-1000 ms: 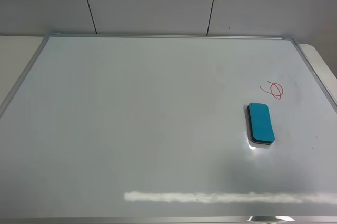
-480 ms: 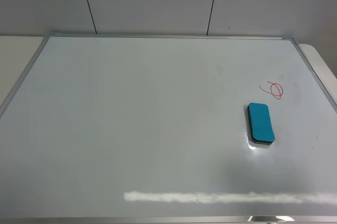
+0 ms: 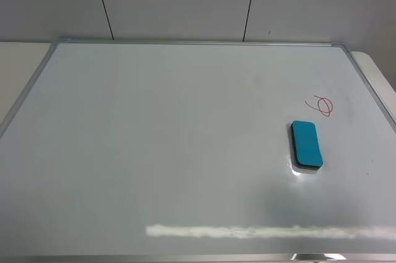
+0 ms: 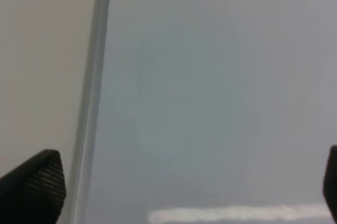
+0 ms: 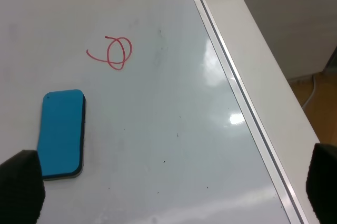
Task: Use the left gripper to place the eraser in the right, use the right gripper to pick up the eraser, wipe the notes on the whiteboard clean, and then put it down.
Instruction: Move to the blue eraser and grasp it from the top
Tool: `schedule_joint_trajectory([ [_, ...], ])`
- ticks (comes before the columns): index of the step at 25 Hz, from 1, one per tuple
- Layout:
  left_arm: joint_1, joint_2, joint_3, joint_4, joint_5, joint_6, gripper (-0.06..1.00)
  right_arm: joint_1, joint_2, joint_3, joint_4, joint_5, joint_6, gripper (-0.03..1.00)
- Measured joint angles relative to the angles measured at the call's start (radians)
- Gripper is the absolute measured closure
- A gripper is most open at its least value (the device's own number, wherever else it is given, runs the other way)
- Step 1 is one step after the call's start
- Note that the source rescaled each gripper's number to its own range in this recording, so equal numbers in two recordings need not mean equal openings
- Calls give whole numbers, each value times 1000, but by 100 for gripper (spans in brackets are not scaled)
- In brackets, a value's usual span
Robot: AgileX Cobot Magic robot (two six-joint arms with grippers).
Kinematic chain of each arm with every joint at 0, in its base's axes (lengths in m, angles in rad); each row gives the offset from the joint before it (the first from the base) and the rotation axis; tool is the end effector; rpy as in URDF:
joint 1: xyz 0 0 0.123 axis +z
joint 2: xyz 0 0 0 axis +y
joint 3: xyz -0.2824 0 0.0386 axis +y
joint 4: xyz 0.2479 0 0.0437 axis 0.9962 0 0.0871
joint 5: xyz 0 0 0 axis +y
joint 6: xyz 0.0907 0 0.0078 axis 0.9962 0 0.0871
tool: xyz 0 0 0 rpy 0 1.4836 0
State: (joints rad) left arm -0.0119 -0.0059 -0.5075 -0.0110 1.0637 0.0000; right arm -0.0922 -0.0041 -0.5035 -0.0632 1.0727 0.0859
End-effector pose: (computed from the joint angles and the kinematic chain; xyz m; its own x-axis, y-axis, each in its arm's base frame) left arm -0.0068 -0.0008 0.2790 -0.4468 0.0000 -0.8946 0.0181 0.9998 -0.0091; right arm -0.0069 -0.0044 0.2773 -0.4487 0.0973 -0.8884 0.1662 0.9858 0.0240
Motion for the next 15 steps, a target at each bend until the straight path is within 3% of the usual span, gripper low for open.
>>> schedule_joint_trajectory([
  [15,0,0,1,4,-7,0,-6,0,0,0,0,0,0,-3],
])
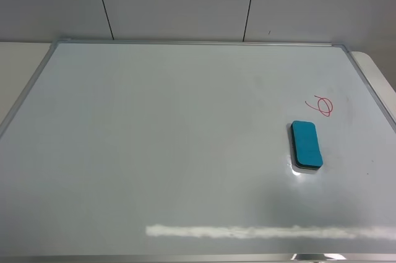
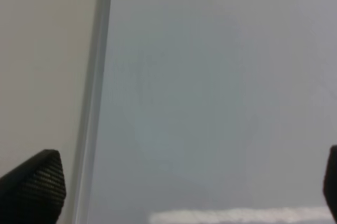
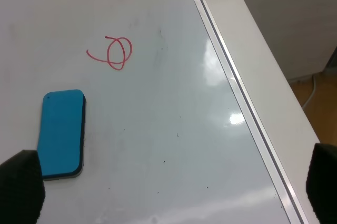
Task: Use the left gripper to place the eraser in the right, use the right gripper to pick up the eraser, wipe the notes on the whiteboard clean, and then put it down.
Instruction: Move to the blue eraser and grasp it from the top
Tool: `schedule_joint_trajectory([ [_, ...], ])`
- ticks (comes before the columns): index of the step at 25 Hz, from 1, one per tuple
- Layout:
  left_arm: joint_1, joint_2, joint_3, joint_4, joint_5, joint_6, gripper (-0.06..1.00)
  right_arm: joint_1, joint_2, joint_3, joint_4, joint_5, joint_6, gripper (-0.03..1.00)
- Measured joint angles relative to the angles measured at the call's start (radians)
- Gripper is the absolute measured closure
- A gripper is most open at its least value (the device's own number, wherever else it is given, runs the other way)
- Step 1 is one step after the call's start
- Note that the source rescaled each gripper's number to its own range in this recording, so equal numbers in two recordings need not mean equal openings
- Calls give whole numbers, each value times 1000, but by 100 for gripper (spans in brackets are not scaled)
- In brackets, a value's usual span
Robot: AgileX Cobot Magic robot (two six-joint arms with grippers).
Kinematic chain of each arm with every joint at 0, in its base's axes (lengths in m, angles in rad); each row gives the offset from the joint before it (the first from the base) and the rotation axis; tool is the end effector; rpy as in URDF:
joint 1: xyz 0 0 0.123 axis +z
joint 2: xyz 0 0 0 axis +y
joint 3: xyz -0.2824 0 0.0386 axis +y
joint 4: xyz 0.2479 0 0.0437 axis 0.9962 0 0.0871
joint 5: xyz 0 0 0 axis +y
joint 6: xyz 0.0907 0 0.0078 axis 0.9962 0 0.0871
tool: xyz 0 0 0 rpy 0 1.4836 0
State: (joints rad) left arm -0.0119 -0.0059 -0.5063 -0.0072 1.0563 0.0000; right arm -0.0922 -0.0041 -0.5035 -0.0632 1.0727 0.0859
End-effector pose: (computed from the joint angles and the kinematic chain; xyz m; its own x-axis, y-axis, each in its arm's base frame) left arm -0.0063 -0.0005 0.2792 -0.4412 0.0017 -0.8974 0.0160 0.9999 -0.0059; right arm -0.0069 -0.0044 0.2773 -0.4487 0.0973 -0.8884 0.1662 0.9858 0.0240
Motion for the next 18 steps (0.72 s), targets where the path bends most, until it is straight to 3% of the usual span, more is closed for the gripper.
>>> schedule_joint_trajectory([
  [18,0,0,0,0,-2,0,-6,0,0,0,0,0,0,-3],
])
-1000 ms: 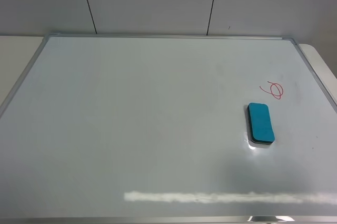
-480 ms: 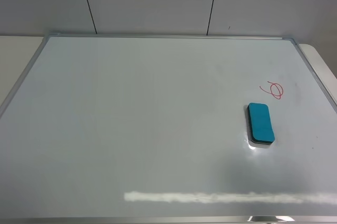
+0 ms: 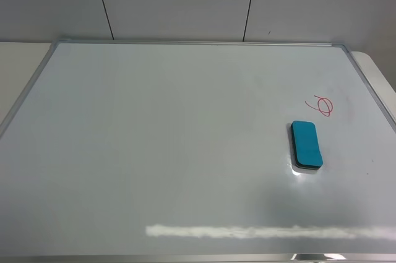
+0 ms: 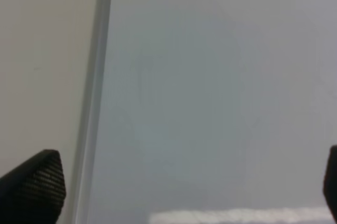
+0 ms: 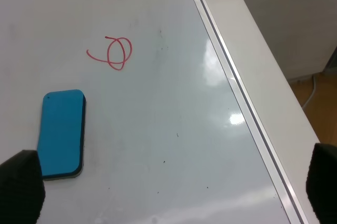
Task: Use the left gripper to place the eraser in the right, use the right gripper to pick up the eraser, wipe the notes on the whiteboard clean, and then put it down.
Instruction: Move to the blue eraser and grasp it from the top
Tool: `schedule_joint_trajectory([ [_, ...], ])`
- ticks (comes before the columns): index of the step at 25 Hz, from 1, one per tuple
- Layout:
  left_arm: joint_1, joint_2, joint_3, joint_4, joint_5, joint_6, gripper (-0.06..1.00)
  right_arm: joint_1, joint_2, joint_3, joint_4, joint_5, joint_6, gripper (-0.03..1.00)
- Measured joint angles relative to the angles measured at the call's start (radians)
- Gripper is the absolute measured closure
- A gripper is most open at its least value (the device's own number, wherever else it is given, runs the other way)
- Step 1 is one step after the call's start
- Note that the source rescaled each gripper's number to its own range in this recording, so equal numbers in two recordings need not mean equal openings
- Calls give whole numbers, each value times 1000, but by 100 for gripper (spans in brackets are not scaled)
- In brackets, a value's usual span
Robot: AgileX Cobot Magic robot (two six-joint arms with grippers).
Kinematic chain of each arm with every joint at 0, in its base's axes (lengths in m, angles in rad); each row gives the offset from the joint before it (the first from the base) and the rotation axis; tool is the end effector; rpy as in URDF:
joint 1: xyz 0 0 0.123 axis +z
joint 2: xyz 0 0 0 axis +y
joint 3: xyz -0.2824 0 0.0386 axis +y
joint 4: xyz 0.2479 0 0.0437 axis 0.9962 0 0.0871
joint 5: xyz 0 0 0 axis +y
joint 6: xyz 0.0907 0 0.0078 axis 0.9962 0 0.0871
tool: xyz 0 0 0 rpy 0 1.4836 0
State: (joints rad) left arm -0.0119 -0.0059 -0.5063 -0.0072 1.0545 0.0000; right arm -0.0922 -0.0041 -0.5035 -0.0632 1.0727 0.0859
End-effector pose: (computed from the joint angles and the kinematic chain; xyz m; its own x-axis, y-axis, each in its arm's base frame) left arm -0.0062 -0.0005 0.2794 -0.4396 0.0017 -0.8982 0.0160 0.9999 -0.0059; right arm -0.0069 -0.0044 0.2773 -0.4487 0.0973 -0.8884 0.1662 0.9858 0.0240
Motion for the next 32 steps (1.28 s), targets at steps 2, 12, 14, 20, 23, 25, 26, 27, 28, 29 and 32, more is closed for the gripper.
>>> schedule_joint_trajectory([
  [2,0,0,0,0,0,0,-6,0,0,0,0,0,0,-3],
  [12,0,0,0,7,0,0,-6,0,0,0,0,0,0,-3],
  [14,0,0,0,7,0,0,-6,0,0,0,0,0,0,-3],
  [20,0,0,0,7,0,0,-6,0,0,0,0,0,-1,-3],
  [23,0,0,0,7,0,0,-6,0,0,0,0,0,-2,-3],
  [25,0,0,0,7,0,0,-6,0,5,0,0,0,-3,-3],
  [26,0,0,0,7,0,0,-6,0,14,0,0,0,-3,-3],
  [27,0,0,0,7,0,0,-6,0,27,0,0,0,-3,-3],
  [28,0,0,0,7,0,0,-6,0,40,0,0,0,-3,-3],
  [29,0,0,0,7,0,0,-6,0,61,0,1,0,-3,-3],
  [32,0,0,0,7,0,0,-6,0,142,0,12,-1,9,-3],
])
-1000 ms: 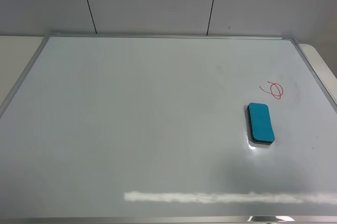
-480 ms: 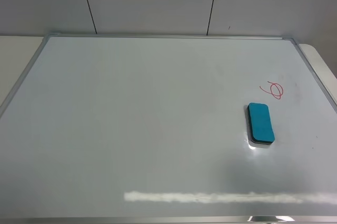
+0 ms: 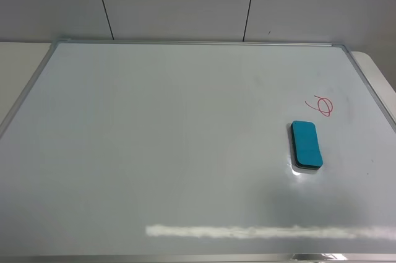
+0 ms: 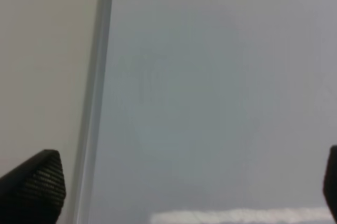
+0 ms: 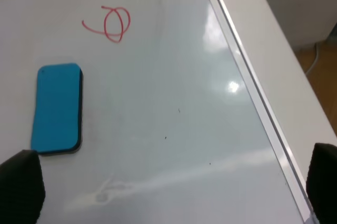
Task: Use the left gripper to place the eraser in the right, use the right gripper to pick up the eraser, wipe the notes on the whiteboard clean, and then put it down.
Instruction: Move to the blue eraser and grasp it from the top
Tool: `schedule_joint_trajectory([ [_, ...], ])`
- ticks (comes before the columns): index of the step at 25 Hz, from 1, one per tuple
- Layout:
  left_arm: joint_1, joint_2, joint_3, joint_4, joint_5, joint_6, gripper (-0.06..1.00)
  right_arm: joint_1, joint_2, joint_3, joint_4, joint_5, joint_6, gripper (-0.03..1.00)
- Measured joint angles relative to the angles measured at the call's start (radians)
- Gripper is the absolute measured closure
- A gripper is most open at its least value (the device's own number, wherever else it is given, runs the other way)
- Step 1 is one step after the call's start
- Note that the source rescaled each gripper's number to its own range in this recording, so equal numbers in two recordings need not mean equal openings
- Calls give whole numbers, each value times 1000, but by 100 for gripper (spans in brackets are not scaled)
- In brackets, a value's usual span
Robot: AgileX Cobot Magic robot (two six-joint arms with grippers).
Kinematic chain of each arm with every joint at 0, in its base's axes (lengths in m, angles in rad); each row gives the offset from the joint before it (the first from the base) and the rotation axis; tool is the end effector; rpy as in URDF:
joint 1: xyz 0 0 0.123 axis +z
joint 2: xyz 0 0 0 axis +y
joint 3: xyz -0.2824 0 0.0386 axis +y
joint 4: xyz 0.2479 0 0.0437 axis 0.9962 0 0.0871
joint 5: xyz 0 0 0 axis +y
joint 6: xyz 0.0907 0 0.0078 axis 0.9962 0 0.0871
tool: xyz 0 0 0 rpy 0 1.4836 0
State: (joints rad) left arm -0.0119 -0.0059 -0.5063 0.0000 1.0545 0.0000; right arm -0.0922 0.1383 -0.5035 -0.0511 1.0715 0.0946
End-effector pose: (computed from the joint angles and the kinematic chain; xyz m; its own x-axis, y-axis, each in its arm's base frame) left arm -0.0062 0.0001 0.2794 -0.4395 0.0052 -0.8982 0.0119 0.9999 0.0000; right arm 0.0151 -0.0055 0.2767 -0.5670 0.1227 -0.8145 0.1685 0.9852 0.0311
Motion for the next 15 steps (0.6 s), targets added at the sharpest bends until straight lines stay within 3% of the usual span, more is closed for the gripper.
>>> schedule_joint_trajectory([
  [7,0,0,0,0,0,0,-6,0,303,-58,14,-97,92,-3],
  [15,0,0,0,0,-1,0,-6,17,756,-139,51,-223,107,-3],
])
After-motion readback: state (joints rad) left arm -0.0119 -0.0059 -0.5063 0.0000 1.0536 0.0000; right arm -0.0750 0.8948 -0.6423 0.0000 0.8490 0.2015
